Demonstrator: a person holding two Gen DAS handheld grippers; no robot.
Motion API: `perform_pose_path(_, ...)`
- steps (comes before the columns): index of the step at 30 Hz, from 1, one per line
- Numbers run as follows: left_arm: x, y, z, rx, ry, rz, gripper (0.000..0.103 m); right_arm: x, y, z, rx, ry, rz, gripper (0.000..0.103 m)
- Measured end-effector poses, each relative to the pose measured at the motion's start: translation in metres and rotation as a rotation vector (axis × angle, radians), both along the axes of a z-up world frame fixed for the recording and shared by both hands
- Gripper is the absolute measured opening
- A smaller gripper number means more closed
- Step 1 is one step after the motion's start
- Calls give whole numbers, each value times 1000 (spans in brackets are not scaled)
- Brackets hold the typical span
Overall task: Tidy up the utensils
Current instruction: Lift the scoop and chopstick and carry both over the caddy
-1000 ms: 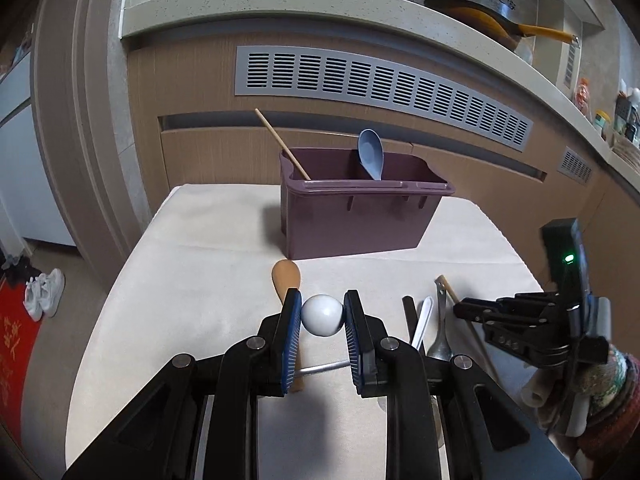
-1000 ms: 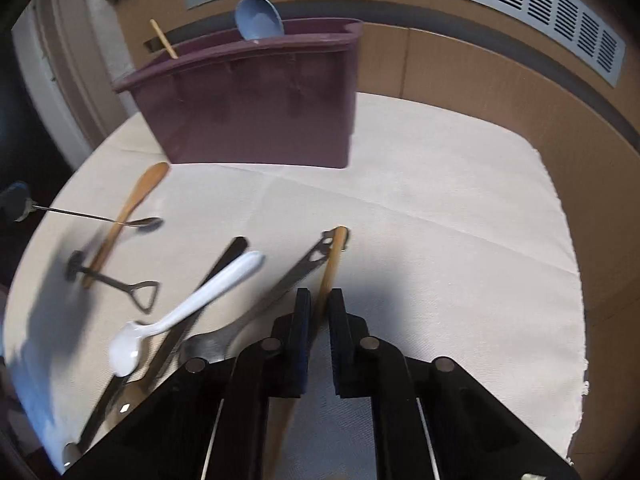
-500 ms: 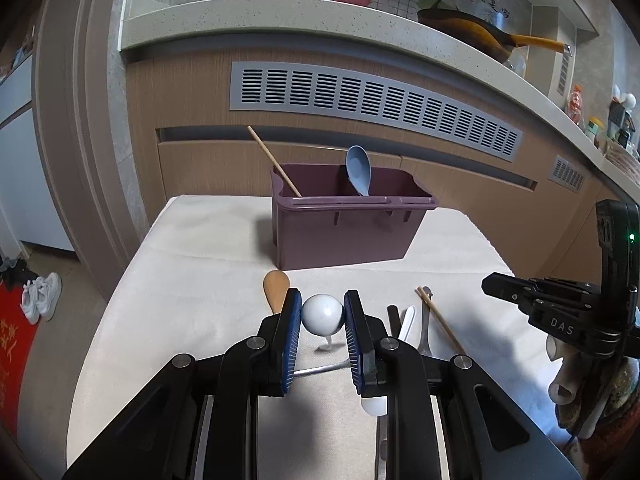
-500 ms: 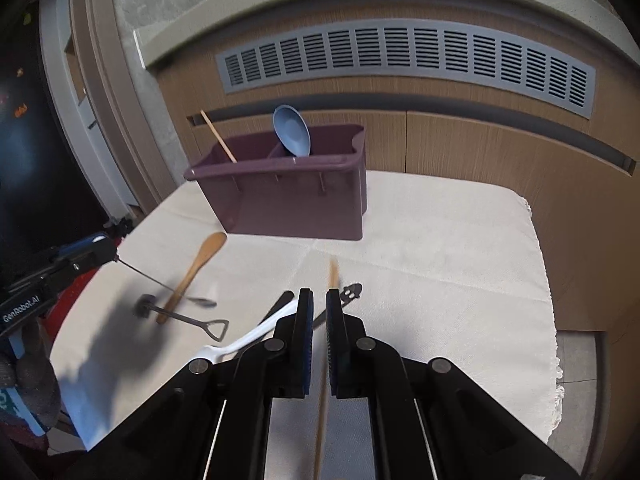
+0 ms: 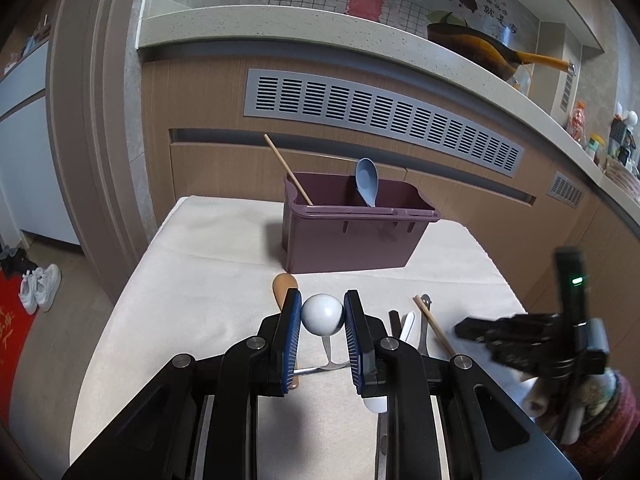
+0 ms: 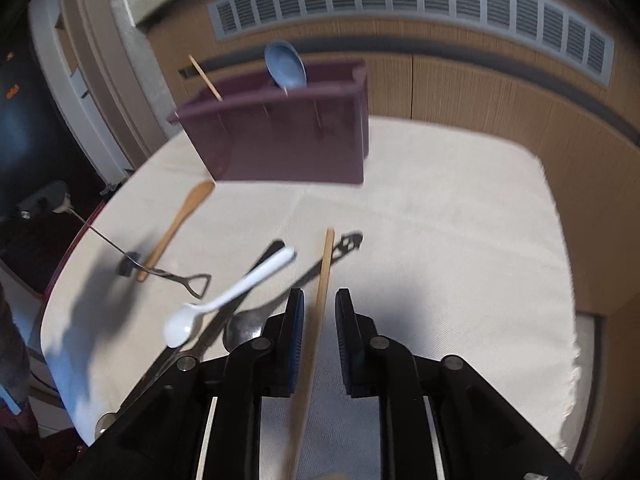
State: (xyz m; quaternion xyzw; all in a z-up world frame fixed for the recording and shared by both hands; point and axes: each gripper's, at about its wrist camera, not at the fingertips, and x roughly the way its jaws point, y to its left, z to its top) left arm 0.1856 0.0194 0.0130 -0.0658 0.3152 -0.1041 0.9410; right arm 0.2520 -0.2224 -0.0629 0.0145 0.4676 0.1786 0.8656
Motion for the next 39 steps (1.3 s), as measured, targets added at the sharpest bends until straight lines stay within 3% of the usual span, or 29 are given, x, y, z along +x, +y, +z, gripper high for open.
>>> perform_pose_path(4, 1, -2, -1, 6, 3, -4, 22, 16, 13, -20, -52, 60, -13, 19)
perform_pose_path(9, 3, -2, -2, -8, 8, -13, 22, 21, 23, -21, -91, 26, 4, 23)
perform_pose_path(12, 3, -3, -3, -15, 10, -17, 22, 19, 28, -22, -177, -22, 2, 8)
perform_pose_path(18, 2, -2, 0, -15, 11, -19, 22, -4, 8, 20, -53, -121, -7, 6)
perform_pose_path(23, -1, -8, 6, -14, -1, -29, 22, -26, 4, 53, -27, -224, 2, 6)
perform_pose_path(39, -11, -16, 25, 8, -34, -23, 22, -42, -4, 101, 72, -359, -30, 6)
